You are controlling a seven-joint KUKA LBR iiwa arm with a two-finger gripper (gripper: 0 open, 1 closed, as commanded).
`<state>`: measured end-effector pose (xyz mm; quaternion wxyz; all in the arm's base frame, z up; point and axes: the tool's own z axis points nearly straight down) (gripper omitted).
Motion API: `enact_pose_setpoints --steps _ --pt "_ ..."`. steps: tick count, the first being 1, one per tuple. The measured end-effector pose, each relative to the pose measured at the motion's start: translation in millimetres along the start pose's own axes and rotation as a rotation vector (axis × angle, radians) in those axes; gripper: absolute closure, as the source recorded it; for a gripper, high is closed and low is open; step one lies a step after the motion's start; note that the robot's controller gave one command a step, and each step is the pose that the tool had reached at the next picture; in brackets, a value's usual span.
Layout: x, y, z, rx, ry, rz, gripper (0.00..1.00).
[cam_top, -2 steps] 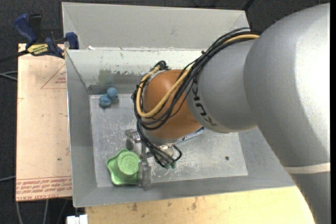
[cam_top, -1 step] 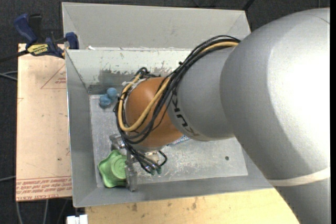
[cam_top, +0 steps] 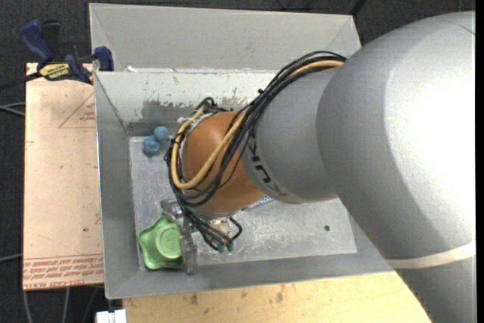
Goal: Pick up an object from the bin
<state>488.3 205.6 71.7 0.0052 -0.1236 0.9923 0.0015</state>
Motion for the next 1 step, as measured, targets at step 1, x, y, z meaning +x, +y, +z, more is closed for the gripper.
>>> enact_pose_setpoints --steps 1 --pt "-17.3 -17.0 -172.9 0.0 -0.001 -0.033 1.0"
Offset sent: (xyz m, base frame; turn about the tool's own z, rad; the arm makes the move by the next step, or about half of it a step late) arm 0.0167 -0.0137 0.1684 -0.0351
